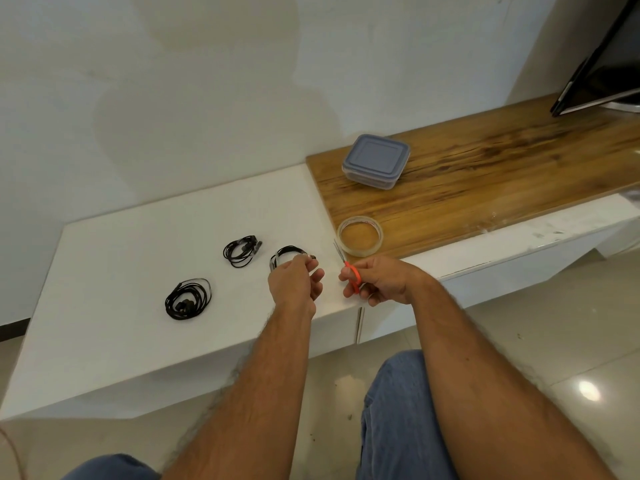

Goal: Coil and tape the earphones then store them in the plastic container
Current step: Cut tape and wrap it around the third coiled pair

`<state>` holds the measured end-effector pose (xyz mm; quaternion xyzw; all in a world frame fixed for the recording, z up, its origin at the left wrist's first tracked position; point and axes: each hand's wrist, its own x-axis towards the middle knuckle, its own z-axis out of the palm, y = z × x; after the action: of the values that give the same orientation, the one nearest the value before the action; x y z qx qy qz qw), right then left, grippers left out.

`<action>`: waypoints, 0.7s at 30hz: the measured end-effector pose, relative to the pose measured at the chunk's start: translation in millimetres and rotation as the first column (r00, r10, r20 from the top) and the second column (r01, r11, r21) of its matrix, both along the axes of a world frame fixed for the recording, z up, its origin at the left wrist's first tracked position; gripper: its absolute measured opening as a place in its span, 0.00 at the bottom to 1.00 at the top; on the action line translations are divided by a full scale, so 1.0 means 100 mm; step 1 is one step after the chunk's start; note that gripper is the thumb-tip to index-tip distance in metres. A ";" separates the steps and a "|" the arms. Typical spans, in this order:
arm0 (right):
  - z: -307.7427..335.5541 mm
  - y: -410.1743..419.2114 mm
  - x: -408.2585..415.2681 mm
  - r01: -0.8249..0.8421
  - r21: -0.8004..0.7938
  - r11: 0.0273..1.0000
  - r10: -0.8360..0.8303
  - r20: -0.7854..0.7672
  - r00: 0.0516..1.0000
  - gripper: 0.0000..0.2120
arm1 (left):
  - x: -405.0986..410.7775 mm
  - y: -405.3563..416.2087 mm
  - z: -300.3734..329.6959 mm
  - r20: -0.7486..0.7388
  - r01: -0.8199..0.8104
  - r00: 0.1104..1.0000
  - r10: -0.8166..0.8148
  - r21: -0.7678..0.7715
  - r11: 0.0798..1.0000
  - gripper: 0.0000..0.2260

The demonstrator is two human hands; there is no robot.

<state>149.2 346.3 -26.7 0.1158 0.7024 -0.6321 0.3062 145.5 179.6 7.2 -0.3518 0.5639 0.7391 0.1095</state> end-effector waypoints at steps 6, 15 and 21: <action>0.02 0.02 0.00 0.005 0.088 0.996 0.001 -0.068 0.998 0.11 | -0.01 0.00 -0.03 0.000 -0.001 1.000 0.001 -0.003 1.000 0.05; 0.17 0.04 -0.12 -0.010 0.425 0.905 0.102 -0.194 0.976 0.11 | -0.06 0.02 -0.06 -0.043 0.042 0.998 -0.043 -0.035 0.999 0.05; 0.31 0.07 -0.34 -0.137 0.719 0.681 0.295 -0.098 0.950 0.12 | -0.10 0.06 -0.09 -0.064 0.069 0.995 -0.071 -0.027 0.997 0.05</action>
<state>115.6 353.7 4.5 0.0734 0.9262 -0.2838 0.2371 135.0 185.4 -1.7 -0.3091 0.5881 0.7389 0.1126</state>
